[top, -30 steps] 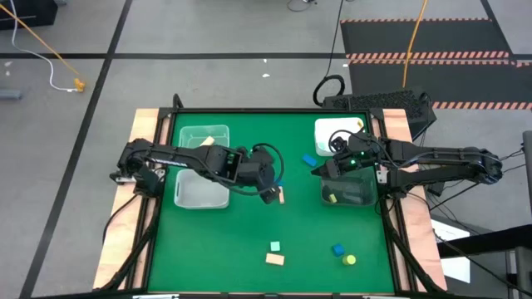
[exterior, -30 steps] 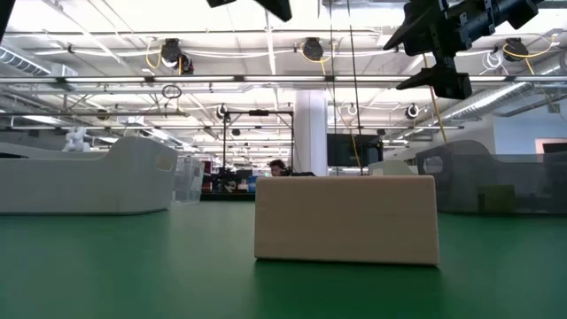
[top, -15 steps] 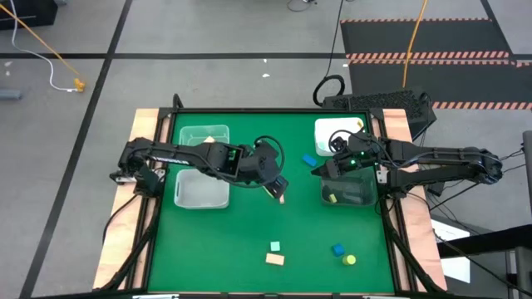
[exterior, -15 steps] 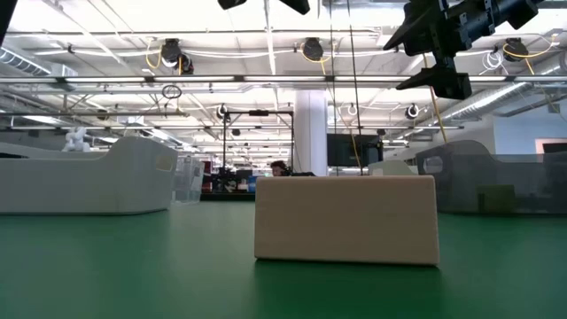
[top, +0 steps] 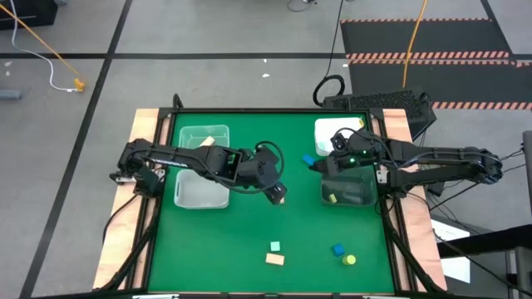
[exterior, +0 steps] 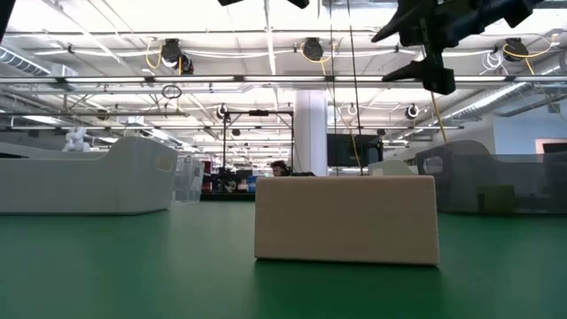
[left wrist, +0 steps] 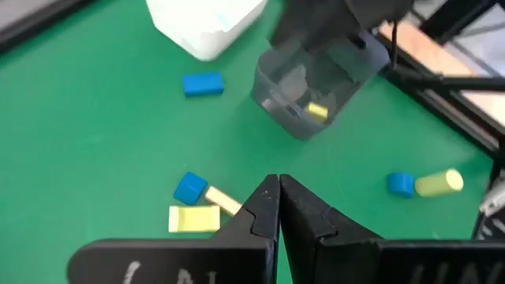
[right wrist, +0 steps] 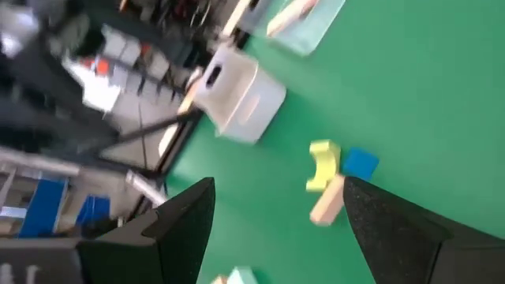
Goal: Sort & place blocks by color
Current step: Put the top blue block into the gray bin
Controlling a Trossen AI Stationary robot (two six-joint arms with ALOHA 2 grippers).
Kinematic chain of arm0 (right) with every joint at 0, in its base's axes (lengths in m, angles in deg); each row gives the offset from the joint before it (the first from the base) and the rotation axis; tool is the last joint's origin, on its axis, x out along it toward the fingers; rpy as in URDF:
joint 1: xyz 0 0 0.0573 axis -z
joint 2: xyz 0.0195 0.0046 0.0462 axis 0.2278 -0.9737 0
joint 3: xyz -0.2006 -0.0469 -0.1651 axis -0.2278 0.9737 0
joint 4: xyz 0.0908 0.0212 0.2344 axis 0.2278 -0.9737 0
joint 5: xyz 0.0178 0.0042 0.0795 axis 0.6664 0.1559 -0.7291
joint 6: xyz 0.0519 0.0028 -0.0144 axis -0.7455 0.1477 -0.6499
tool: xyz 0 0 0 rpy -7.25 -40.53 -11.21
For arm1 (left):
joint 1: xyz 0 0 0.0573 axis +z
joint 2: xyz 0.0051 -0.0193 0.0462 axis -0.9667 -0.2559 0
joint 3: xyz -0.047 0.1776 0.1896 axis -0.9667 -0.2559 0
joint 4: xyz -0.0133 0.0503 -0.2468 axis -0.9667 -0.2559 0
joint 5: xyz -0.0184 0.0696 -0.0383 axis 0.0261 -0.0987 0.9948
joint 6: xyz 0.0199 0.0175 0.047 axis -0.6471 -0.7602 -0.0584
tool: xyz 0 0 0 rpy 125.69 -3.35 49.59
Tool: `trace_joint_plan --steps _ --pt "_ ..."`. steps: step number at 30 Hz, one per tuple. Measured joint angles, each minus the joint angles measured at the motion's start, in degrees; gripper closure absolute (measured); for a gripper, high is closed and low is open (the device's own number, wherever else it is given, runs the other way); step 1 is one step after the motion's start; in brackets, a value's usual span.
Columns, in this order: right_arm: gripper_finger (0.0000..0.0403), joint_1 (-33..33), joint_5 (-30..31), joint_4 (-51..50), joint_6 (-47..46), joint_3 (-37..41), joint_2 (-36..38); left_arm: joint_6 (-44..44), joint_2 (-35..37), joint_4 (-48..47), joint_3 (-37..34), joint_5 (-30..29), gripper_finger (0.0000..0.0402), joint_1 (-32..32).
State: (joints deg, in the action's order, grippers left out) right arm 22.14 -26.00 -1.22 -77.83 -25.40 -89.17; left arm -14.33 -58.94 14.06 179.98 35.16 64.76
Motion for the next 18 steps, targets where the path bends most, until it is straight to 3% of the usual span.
trace_joint_plan --steps 3,7,13,18 --pt "0.0131 0.6 0.1 2.7 -0.5 0.0 -1.2 -0.1 0.0 -2.6 0.0 0.9 0.0389 0.0" --pt "0.0131 0.8 -0.2 9.5 6.8 0.0 -4.5 -2.9 0.4 -6.7 0.0 0.9 0.0389 0.8" --pt "0.0131 0.8 -0.5 23.8 9.9 0.0 -11.5 -7.5 2.3 -11.1 0.0 0.4 0.0389 2.4" --pt "0.0131 2.1 -2.5 28.0 18.6 -0.1 -15.4 -8.6 3.4 -15.0 0.0 -0.8 0.0389 2.5"
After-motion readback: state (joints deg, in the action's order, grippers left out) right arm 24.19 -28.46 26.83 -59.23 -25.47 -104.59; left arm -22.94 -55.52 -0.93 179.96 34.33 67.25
